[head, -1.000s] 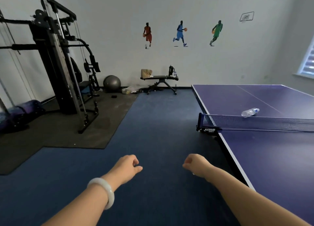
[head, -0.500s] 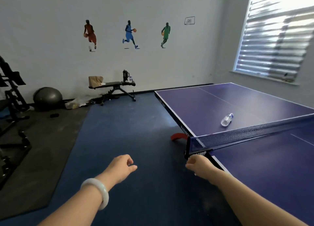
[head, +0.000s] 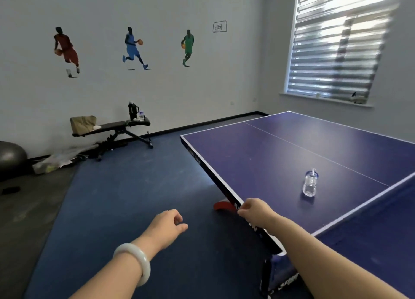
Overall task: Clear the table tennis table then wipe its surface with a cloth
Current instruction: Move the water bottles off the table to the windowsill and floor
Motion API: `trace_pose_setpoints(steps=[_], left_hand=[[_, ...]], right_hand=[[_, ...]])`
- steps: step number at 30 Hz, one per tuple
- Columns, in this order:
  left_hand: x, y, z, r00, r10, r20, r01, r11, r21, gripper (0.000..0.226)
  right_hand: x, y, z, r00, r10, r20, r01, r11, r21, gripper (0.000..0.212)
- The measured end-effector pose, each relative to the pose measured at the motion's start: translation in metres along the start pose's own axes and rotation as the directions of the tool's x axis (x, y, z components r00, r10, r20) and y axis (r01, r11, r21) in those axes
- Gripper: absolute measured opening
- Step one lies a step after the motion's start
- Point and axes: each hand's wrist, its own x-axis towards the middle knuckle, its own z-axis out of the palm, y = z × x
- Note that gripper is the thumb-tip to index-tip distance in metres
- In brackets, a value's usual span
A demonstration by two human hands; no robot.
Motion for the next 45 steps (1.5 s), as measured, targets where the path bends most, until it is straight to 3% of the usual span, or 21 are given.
trace_pose_setpoints(steps=[7,11,19,25,29,32,35,37,41,45], left_hand=[[0.172,0.023,0.011,0.985,0.105,0.137,-0.111,0.993,0.032,0.024],[0.281,0.05,0.037,0.942,0.228,0.248,-0.236,0.972,0.002,0.023],[0.457,0.125,0.089,0.813,0.386,0.436,-0.413,0.91,-0.036,0.016],[0.514,0.176,0.156,0.702,0.408,0.583,-0.474,0.88,-0.045,0.019],[0.54,0.203,0.195,0.689,0.379,0.618,-0.458,0.888,-0.034,0.037],[0.557,0.213,0.226,0.689,0.309,0.655,-0.445,0.895,0.046,0.047],[0.573,0.221,0.257,0.733,0.234,0.639,-0.442,0.878,0.186,0.06],[0.578,0.223,0.277,0.747,0.178,0.64,-0.439,0.855,0.275,0.069],[0.573,0.209,0.306,0.732,0.065,0.678,-0.481,0.754,0.446,0.113],[0.571,0.198,0.321,0.714,0.027,0.7,-0.506,0.711,0.488,0.134]], right_hand=[[0.119,0.032,-0.013,0.985,0.174,-0.017,-0.174,0.985,-0.016,0.02],[0.181,0.057,-0.036,0.953,0.291,-0.085,-0.293,0.956,-0.01,0.025],[0.248,0.115,-0.069,0.789,0.571,-0.225,-0.539,0.82,0.191,0.013],[0.263,0.166,-0.085,0.654,0.726,-0.212,-0.652,0.683,0.329,0.011],[0.301,0.212,-0.116,0.59,0.752,-0.294,-0.666,0.659,0.349,0.01],[0.331,0.241,-0.134,0.523,0.779,-0.347,-0.69,0.626,0.364,0.033],[0.357,0.269,-0.151,0.45,0.804,-0.389,-0.747,0.578,0.329,0.054],[0.374,0.287,-0.16,0.435,0.818,-0.376,-0.768,0.555,0.319,0.062],[0.402,0.314,-0.166,0.432,0.836,-0.339,-0.801,0.528,0.281,0.073],[0.418,0.331,-0.161,0.394,0.857,-0.332,-0.827,0.488,0.279,0.078]])
